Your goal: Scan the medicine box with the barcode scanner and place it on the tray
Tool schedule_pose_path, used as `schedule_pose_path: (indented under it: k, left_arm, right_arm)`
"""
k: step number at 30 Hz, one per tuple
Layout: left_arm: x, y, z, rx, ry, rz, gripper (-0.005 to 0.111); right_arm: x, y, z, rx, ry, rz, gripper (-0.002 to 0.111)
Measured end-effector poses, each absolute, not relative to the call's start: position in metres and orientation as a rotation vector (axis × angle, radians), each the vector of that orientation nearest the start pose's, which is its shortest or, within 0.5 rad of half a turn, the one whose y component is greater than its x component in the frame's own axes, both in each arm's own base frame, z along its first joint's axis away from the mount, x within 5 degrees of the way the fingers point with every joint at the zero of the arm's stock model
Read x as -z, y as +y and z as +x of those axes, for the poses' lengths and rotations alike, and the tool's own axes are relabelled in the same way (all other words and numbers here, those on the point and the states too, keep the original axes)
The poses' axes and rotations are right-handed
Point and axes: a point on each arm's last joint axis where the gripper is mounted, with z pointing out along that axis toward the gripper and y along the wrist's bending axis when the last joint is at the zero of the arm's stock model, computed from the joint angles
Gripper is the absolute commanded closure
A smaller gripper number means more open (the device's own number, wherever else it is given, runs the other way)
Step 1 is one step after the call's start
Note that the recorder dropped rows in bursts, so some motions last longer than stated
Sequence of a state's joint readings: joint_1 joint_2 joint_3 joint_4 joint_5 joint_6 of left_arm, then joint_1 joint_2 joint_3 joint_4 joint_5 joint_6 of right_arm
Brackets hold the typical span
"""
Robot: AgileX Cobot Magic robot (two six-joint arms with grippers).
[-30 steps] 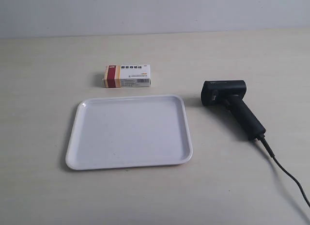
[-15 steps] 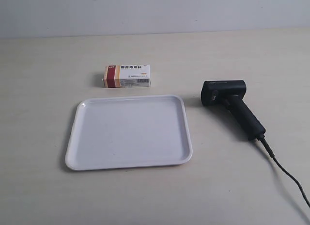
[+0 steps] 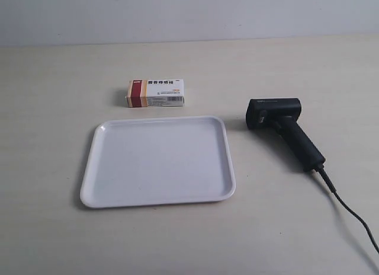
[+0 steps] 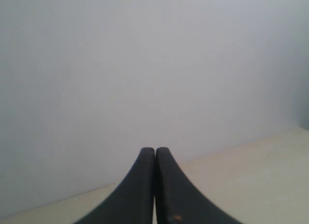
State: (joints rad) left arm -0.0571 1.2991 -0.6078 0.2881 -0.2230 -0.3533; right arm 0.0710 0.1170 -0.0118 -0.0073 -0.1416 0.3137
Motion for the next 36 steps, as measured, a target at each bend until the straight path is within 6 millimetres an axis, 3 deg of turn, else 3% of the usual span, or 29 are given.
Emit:
schedule_pose_path:
  k: [4, 8, 10, 11, 14, 16, 19, 21, 25, 30, 36]
  left_arm:
    - [-0.211, -0.046, 0.324, -0.009, 2.291, 0.195, 0.107]
    - [-0.203, -0.086, 0.359, -0.108, 2.436, 0.506, 0.107]
    - [-0.204, -0.103, 0.364, -0.002, 2.545, 0.745, 0.107]
    - [-0.207, -0.113, 0.367, 0.132, 2.554, 0.9, 0.107]
    - [-0.217, -0.134, 0.378, 0.534, 2.348, 1.158, 0.106]
    - [-0.224, -0.146, 0.388, 0.67, 2.173, 1.159, 0.099]
    - [-0.217, -0.152, 0.402, 0.675, 2.028, 1.155, 0.074]
    - [-0.205, -0.155, 0.41, 0.665, 2.006, 1.133, 0.045]
    - [-0.17, -0.157, 0.422, 0.642, 1.982, 1.147, 0.001]
    - [-0.129, -0.16, 0.426, 0.599, 1.878, 1.306, 0.002]
    - [-0.097, -0.163, 0.442, 0.561, 1.859, 1.311, 0.006]
  right_arm:
    - [-0.221, 0.005, 0.071, -0.302, 1.483, 0.169, 0.108]
    - [-0.22, 0.006, 0.075, -0.292, 1.498, 0.159, 0.108]
    - [-0.22, 0.006, 0.076, -0.286, 1.505, 0.15, 0.108]
    - [-0.22, 0.006, 0.077, -0.285, 1.503, 0.149, 0.108]
    - [-0.22, 0.007, 0.078, -0.281, 1.505, 0.141, 0.108]
    - [-0.22, 0.007, 0.079, -0.281, 1.51, 0.141, 0.108]
    - [-0.219, 0.007, 0.08, -0.278, 1.523, 0.14, 0.108]
    - [-0.219, 0.007, 0.08, -0.277, 1.524, 0.138, 0.108]
    - [-0.219, 0.007, 0.08, -0.277, 1.526, 0.139, 0.108]
    - [-0.219, 0.007, 0.081, -0.276, 1.526, 0.137, 0.108]
    - [-0.219, 0.007, 0.081, -0.275, 1.527, 0.135, 0.108]
